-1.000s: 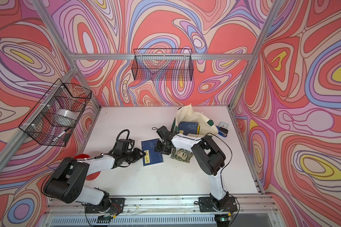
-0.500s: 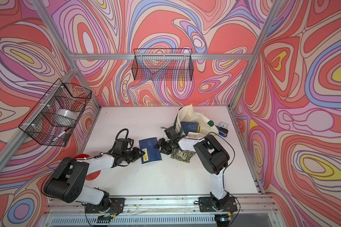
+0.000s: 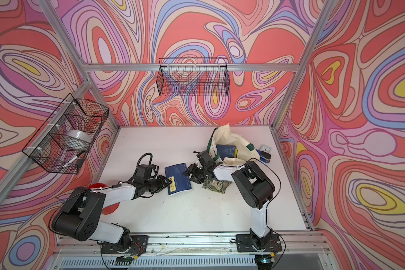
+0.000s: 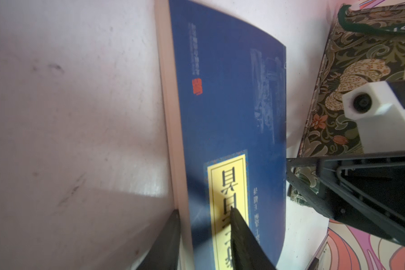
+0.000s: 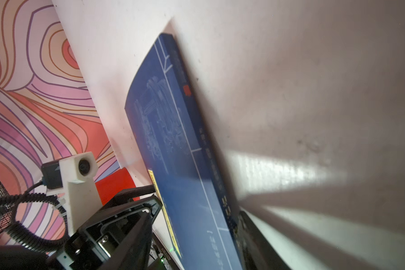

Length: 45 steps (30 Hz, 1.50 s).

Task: Put the books into the canvas bag
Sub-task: Pick up the book from the center of the board.

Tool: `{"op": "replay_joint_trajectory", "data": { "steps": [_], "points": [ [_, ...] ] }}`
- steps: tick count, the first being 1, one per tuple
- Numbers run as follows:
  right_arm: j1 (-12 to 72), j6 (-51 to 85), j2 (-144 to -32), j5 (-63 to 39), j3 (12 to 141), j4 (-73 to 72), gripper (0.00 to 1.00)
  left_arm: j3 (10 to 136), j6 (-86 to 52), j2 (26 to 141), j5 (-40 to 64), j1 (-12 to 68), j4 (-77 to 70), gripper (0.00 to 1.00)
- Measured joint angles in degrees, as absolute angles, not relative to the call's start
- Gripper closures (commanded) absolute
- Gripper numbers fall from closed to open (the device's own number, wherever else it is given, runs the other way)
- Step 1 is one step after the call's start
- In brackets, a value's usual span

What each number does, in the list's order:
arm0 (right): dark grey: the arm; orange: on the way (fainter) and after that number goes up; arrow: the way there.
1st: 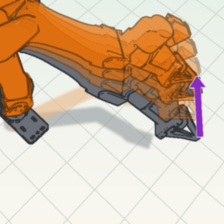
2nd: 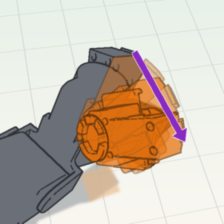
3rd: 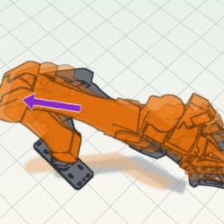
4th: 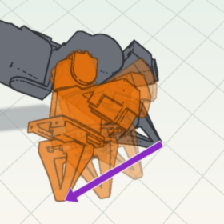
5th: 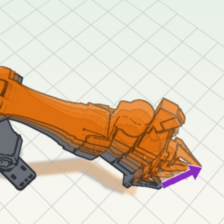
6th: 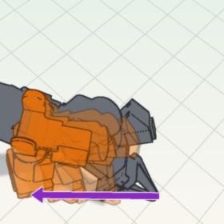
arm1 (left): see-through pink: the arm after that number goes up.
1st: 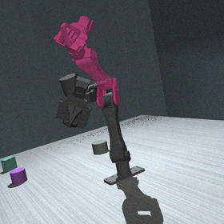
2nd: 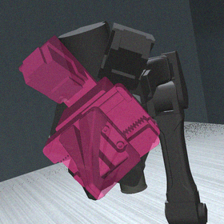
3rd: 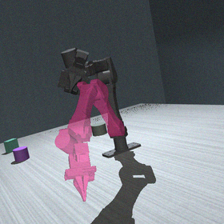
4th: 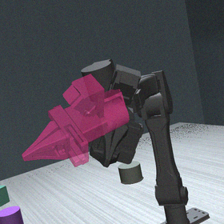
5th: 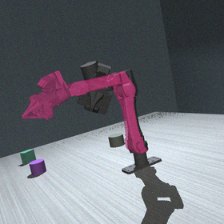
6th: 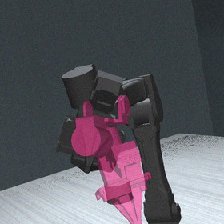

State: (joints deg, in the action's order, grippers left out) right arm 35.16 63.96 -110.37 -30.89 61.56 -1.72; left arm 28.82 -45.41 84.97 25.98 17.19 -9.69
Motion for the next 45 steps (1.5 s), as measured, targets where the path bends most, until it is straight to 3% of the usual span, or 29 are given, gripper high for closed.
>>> {"op": "replay_joint_trajectory", "data": {
  "steps": [8,16,20,24,28,39,45],
  "points": [
    [35.14,64.71,-107.72,-30.87,60.95,-2.83,0.42,28.84,-45.21,85.25,26.61,16.95,-9.91,0.63],
    [36.97,69.76,-107.68,-36.75,58.85,-13.19,0.46,28.88,-45.21,86.48,28.51,16.99,-11.68,0.63],
    [36.99,67.85,-107.68,-36.64,59.66,-10.28,0.61,28.86,-45.19,86.48,28.53,16.99,-11.68,0.63],
    [38.06,61.1,-107.7,-32.91,65.91,2.81,0.84,28.88,-45.15,86.46,28.53,16.99,-11.64,0.62],
    [39.72,54.7,-107.79,-28.51,72.79,13.28,1.0,28.91,-44.97,86.13,28.51,16.99,-11.33,0.59],
    [43.66,43.94,-107.42,-20.64,81.43,24.97,1.0,32.99,-42.33,75.66,25.02,17.32,7.42,0.53],
    [44.16,38.98,-100.31,-15.64,83.11,27.83,1.0,41.74,-40.29,65.47,22.04,17.32,16.53,0.51]
  ]
}}
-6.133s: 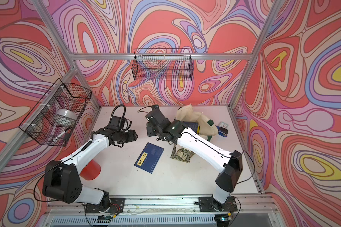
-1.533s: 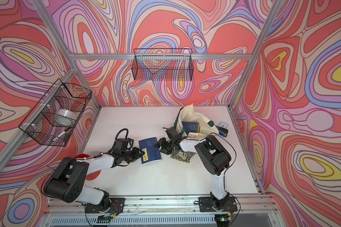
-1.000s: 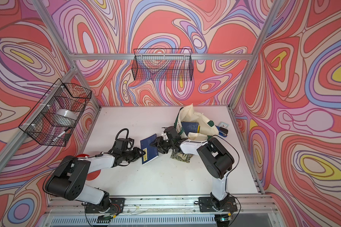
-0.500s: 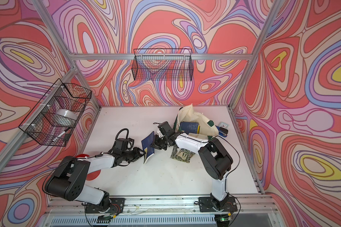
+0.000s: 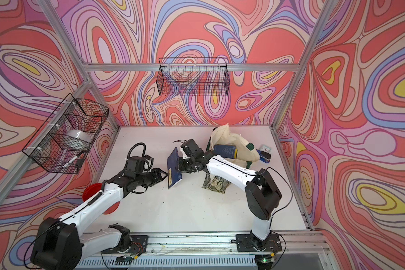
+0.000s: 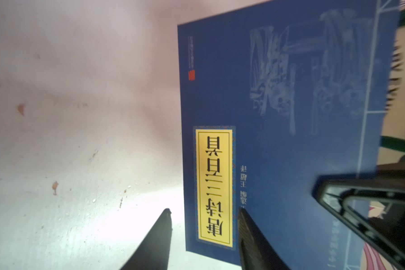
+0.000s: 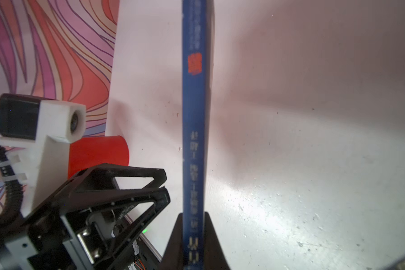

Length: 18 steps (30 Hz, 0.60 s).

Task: Put the books into the canvas bag
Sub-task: Pick up the book from the center of the board.

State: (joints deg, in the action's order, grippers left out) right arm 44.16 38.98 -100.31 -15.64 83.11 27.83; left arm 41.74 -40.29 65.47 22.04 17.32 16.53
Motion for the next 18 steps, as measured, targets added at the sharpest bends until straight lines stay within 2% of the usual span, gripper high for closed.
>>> {"op": "replay_joint_trajectory", "data": {
  "steps": [10,18],
  "points": [
    [43.64,28.27,-84.18,-3.81,90.43,33.32,1.0,52.99,-39.83,62.76,22.87,18.81,17.43,0.52],
    [37.15,23.77,-70.78,8.47,87.79,35.51,1.0,62.89,-40.01,71.05,19.81,30.02,12.6,0.51]
  ]
}}
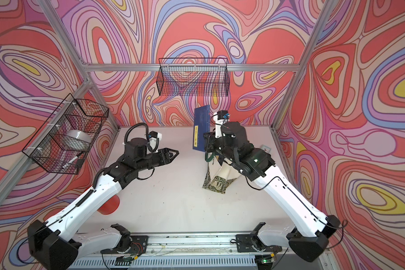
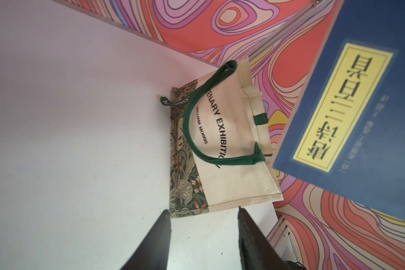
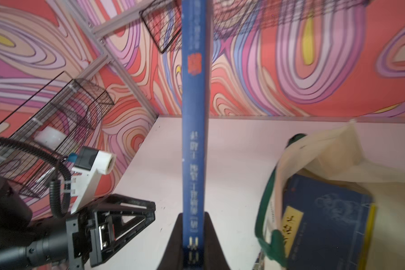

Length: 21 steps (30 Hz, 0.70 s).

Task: Put the books into the canvas bag
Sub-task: Place the book in the canvas bag.

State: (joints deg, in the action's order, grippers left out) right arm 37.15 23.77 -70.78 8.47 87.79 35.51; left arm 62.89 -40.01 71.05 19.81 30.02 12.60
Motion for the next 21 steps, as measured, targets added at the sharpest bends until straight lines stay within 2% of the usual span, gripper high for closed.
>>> {"op": "replay_joint_trajectory", "data": {
  "steps": [3,8,13,21],
  "points": [
    [33.87,23.16,-69.45,12.14,88.64,38.04,1.0,68.95,-39.31,77.38,17.32,34.92,12.49,0.47],
    [29.5,23.35,-73.19,14.24,92.68,45.47,1.0,80.34,-38.28,87.88,12.08,41.28,14.33,0.41],
    [27.18,23.46,-76.4,13.89,93.69,52.12,1.0,88.49,-37.74,96.49,10.33,44.66,15.62,0.44],
    [22.09,23.79,-79.5,9.13,94.5,58.11,1.0,98.08,-37.41,106.5,10.66,44.97,20.32,0.46]
  ]
}}
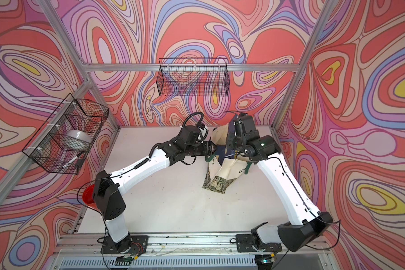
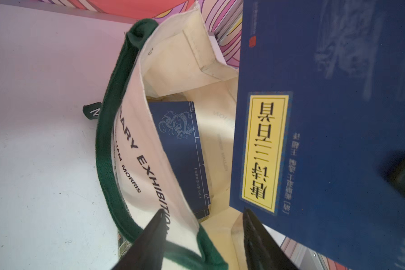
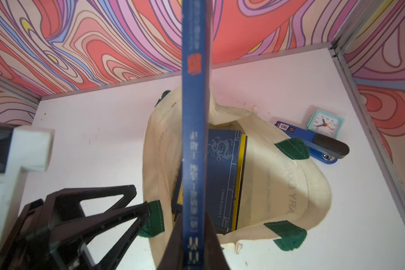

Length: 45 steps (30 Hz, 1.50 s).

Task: Put the books into the canvas bag
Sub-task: Place the book in the canvas bag.

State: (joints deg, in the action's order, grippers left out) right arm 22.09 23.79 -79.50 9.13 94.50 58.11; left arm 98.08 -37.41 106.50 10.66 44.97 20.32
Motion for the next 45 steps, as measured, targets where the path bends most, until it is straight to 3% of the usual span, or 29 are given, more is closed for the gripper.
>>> {"op": "replay_joint_trajectory", "data": {
  "steps": [12,21,34,36,38,42,45],
  "points": [
    [13.82,25.69,-86.67,-7.2,95.72,61.04,1.0,99.9,-35.0,108.66,9.04,44.97,25.21,0.65],
    [10.81,27.81,-88.23,-17.63,89.73,55.2,1.0,99.9,-33.63,108.66,7.94,44.97,25.23,0.65],
    [8.73,27.77,-95.2,-21.78,80.95,47.53,1.0,99.9,-32.45,108.64,7.33,44.97,25.26,0.65],
    [7.94,27.94,-95.61,-22.74,78.85,45.69,0.74,99.9,-32.1,108.62,7.27,44.97,25.26,0.65],
    [7.51,28.12,-95.66,-22.72,78.24,45.36,0.58,99.9,-31.66,108.44,7.18,44.97,25.32,0.63],
    [7.44,27.62,-94.76,-20.75,79.0,45.28,0.47,99.79,-30.26,107.42,6.39,44.97,25.61,0.57],
    [7.49,26.85,-92.18,-17.65,80.64,46.22,0.44,99.68,-28.8,105.8,5.56,44.97,26.11,0.54]
  ]
}}
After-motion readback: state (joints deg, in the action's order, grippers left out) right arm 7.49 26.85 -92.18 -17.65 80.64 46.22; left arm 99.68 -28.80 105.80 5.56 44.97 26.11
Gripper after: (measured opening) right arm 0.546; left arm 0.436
